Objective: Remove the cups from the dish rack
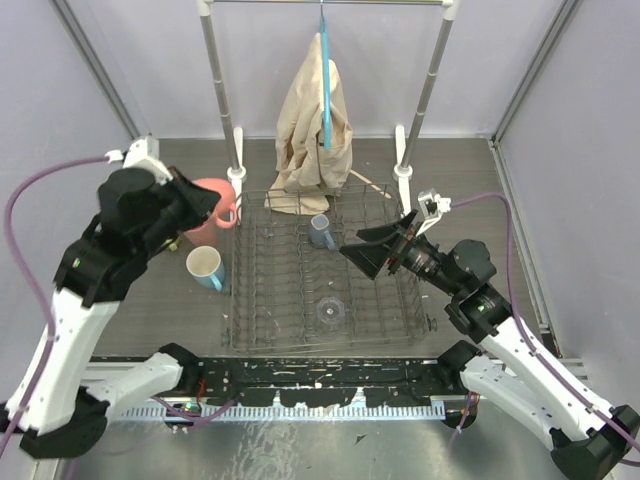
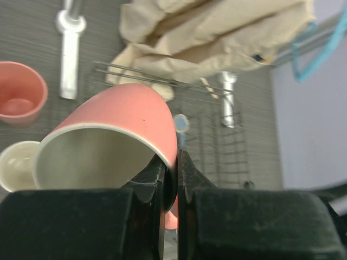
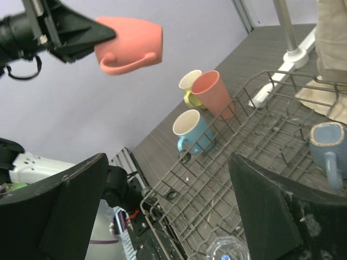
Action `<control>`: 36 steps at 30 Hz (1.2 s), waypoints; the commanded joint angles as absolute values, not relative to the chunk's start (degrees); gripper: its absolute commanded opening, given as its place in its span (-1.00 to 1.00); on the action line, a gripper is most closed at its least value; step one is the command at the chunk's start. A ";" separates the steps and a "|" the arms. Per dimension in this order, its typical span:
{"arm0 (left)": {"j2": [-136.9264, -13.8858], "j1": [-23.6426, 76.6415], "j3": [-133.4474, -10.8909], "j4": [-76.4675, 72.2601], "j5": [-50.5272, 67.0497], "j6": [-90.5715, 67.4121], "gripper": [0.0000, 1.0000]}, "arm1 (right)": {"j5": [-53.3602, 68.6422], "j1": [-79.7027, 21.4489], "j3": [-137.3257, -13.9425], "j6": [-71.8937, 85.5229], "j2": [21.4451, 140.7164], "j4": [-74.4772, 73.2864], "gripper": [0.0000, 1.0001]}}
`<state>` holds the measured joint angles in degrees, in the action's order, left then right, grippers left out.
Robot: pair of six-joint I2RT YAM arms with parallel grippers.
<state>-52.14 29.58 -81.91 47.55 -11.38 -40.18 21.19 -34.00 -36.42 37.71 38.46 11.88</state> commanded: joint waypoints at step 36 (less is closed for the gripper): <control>-103.79 -1.87 -107.89 45.97 -13.47 -33.39 -1.00 | 16.90 -33.67 -34.87 27.76 36.22 4.11 0.97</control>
<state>-102.35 -1.54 -103.22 49.36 -11.70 -34.52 17.17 -34.00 -34.85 28.71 35.40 1.26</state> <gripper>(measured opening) 0.129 0.983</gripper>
